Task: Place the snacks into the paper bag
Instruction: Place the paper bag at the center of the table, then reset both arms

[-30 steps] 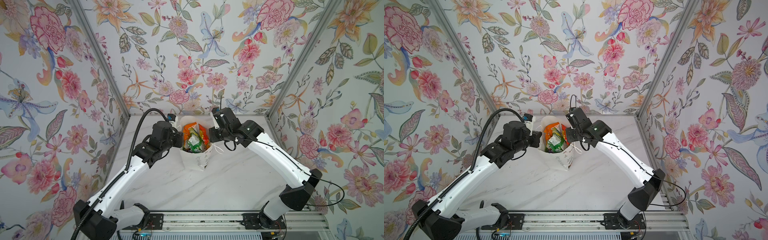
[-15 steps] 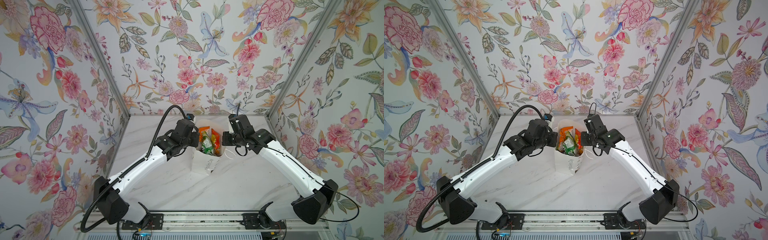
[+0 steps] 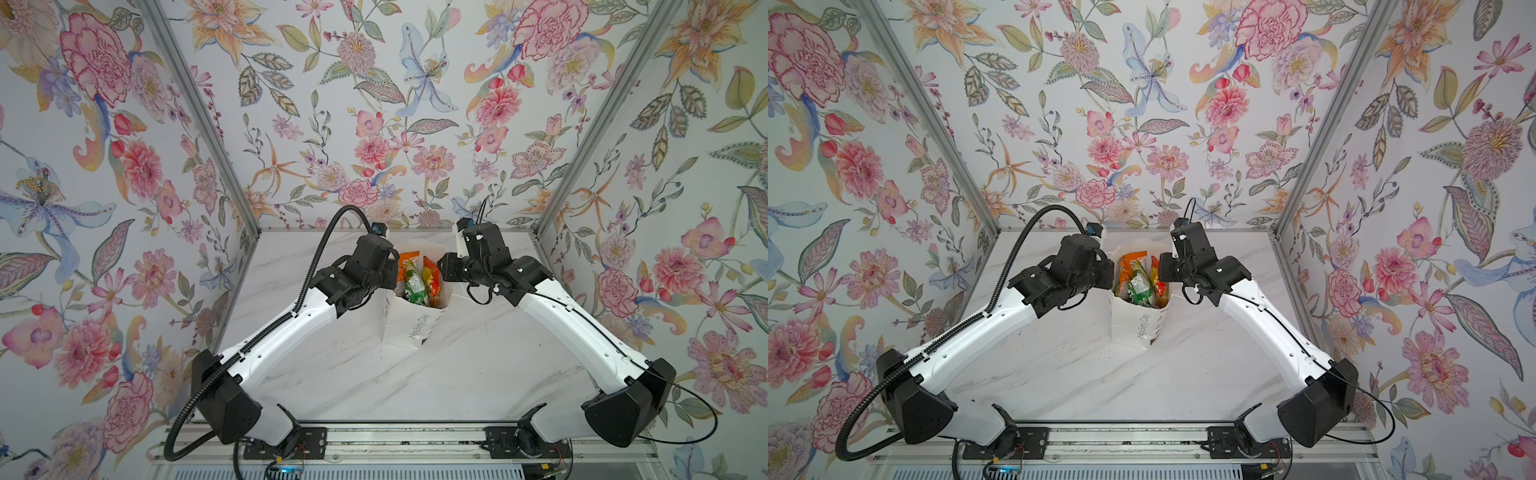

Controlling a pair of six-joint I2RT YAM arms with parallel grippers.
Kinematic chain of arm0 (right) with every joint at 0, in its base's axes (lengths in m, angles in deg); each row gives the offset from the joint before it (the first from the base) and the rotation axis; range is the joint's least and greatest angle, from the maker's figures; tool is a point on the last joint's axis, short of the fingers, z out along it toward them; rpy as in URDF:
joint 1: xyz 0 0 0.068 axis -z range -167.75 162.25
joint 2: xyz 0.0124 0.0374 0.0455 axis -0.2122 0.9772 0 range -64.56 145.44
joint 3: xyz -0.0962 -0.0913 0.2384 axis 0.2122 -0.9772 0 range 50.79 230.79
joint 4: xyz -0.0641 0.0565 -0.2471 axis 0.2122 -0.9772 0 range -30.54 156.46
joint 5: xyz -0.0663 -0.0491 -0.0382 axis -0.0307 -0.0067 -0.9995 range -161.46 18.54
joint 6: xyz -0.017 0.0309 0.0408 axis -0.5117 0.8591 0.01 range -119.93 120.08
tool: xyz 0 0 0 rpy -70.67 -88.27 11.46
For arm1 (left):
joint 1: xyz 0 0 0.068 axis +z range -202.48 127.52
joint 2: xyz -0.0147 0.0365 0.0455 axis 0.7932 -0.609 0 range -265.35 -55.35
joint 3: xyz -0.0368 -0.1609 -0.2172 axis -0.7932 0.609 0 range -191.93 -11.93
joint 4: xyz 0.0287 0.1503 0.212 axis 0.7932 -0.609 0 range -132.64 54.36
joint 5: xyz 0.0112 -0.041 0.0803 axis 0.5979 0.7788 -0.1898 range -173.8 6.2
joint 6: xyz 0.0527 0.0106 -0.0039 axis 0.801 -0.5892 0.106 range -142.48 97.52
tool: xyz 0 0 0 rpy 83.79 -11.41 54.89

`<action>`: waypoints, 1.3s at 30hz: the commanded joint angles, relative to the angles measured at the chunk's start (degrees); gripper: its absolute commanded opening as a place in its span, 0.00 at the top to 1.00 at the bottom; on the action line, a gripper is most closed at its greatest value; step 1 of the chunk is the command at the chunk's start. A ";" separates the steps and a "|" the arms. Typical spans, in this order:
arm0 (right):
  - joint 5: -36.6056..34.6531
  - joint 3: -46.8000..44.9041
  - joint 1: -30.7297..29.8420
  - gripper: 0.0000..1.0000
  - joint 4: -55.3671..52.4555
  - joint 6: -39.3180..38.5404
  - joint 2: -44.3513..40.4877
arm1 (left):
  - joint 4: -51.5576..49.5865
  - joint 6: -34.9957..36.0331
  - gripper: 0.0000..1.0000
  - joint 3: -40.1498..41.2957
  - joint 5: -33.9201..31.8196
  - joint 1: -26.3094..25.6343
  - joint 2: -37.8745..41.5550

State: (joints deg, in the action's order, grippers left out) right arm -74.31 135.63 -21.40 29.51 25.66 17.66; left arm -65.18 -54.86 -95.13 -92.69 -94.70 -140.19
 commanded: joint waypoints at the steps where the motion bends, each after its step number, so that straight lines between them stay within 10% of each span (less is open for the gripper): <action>1: -0.84 1.39 0.42 0.63 1.96 -0.52 -1.07 | 2.22 0.02 0.71 -0.57 -1.25 0.50 2.84; 15: 1.08 3.01 0.69 0.35 1.96 -2.43 -4.69 | 8.92 5.50 0.24 1.31 1.12 0.94 8.70; 26: -10.33 -4.46 8.58 0.14 1.98 -6.60 -19.54 | 17.58 8.94 0.04 18.81 -40.21 1.04 26.88; 31: -11.93 -13.00 19.47 0.01 2.58 -5.73 -26.04 | 38.63 15.51 0.01 39.88 -44.09 1.01 40.28; 39: -11.82 -32.79 33.45 0.01 9.96 -3.20 -32.44 | 41.51 6.10 0.01 53.49 -54.01 1.09 41.90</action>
State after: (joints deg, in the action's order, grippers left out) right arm -84.83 107.61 9.53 35.54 20.94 -12.94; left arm -28.28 -46.07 -44.47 -139.59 -94.00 -97.48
